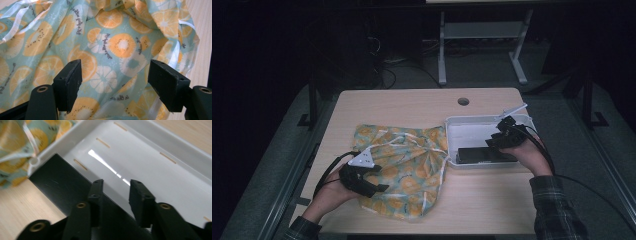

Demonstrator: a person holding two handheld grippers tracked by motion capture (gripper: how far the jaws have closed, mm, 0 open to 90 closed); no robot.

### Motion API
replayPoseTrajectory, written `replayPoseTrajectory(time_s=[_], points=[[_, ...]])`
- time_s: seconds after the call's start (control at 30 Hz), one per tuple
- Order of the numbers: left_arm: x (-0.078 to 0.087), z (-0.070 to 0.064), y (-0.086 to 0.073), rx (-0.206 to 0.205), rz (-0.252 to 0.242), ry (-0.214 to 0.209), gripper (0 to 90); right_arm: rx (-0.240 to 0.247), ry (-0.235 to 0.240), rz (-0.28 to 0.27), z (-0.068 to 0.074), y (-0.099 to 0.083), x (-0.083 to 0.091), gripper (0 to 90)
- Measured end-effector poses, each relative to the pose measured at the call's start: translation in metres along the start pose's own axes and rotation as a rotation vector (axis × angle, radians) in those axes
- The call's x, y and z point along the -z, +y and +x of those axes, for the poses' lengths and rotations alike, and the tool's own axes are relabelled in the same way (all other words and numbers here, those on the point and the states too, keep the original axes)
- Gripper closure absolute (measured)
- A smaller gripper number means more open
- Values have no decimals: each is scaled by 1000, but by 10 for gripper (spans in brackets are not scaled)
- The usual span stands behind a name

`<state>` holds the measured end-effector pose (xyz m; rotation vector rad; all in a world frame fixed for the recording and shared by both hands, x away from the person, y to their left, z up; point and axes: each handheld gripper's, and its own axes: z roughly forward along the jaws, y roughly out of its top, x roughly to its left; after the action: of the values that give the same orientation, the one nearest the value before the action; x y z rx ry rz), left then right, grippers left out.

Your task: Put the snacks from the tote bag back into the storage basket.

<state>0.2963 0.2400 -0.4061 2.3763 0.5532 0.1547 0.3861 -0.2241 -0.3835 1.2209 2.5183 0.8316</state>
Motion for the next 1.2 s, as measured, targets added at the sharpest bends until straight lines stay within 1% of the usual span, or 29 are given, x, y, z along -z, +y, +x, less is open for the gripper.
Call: replayPoseTrajectory(time_s=[0.03,0.1,0.17,0.23,0.37,0.4,0.47,0.5,0.6,0.63,0.7,0.77,0.8,0.93,1.03,1.07,1.13,1.17,1.2], points=[[1,0,0,4,-3,-1,271,-10,7,-12,1,-1,3,584],[1,-1,0,6,-7,-1,271,-10,18,-32,5,-4,7,534],[3,0,0,-2,2,-1,271,-7,16,-40,9,-7,10,499],[4,0,0,-1,-1,0,271,-4,18,-54,14,-10,12,459],[7,-1,-2,-1,-2,4,271,1,25,-75,24,-18,16,402],[8,0,-2,-7,4,5,271,8,25,-78,27,-20,16,386],[11,0,-4,3,-3,10,271,20,24,-88,31,-24,16,374],[12,0,-4,0,-1,10,271,25,27,-92,35,-27,17,360],[15,-1,-7,11,-3,16,271,32,23,-103,41,-32,17,347],[16,-1,-8,14,-5,19,271,43,22,-115,45,-35,17,343],[19,-3,-11,19,-8,22,271,53,28,-121,50,-40,18,341],[22,-4,-15,38,-26,26,271,60,35,-125,55,-45,18,330],[25,-4,-17,34,-21,31,271,60,38,-127,58,-47,18,328],[33,-6,-28,64,-33,49,271,69,41,-139,66,-57,18,317],[40,-7,-38,80,-35,63,271,90,44,-149,70,-65,18,310],[43,-7,-41,90,-36,69,271,80,50,-142,72,-68,18,307],[48,-6,-48,110,-43,82,271,79,57,-141,75,-74,17,307],[50,-6,-51,120,-49,87,271,88,57,-139,76,-77,16,305],[52,-6,-54,127,-48,95,271,80,59,-133,78,-79,16,304]])
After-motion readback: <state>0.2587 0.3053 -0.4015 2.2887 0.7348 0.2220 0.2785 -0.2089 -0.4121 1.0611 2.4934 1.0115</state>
